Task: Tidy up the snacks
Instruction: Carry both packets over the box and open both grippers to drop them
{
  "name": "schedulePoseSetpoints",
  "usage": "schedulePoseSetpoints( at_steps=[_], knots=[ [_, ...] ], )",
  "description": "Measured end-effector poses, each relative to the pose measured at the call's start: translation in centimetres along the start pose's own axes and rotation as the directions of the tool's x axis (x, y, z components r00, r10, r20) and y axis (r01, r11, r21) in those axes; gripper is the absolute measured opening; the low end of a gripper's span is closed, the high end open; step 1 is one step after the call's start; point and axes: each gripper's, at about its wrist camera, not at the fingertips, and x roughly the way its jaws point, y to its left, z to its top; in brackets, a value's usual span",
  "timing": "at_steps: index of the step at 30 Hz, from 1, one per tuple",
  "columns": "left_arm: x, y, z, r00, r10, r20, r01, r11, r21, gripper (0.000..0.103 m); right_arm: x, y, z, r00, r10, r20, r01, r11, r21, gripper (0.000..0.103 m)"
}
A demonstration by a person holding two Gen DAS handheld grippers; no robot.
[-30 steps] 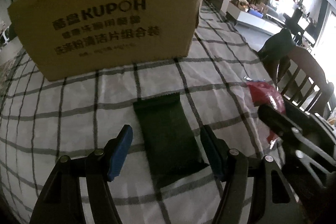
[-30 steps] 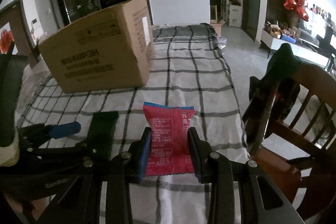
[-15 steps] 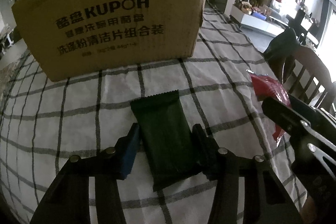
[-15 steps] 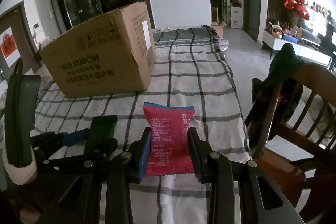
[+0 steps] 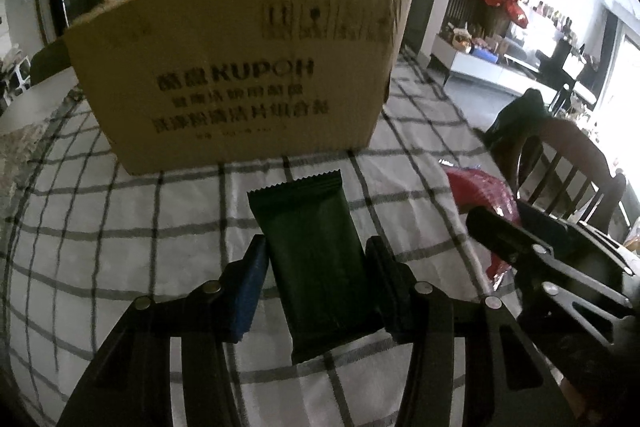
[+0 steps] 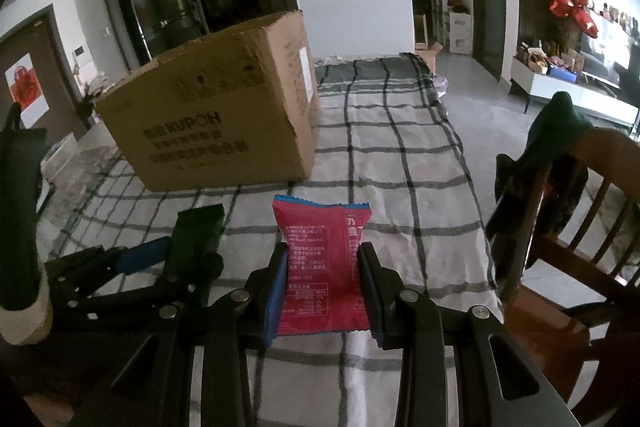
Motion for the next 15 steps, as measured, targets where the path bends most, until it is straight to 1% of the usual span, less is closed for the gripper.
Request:
schedulePoseSetpoints(
  at_steps=[8,15],
  knots=[
    [-3.9,1.7,1.1,0.997,-0.019,0.072,0.02,1.0,-0.016,0.049,-1.8,1.9,1.5,0.999,0.009,0.037,-0.009,1.0,-0.017,0.035],
    [-6.7,3.1,2.4,0.99,-0.023,0.142,0.025,1.0,-0.011,0.049,-3.2,3.8,3.1,0.997,0.022,0.078,-0.019,0.999,-0.033,0.035]
  ],
)
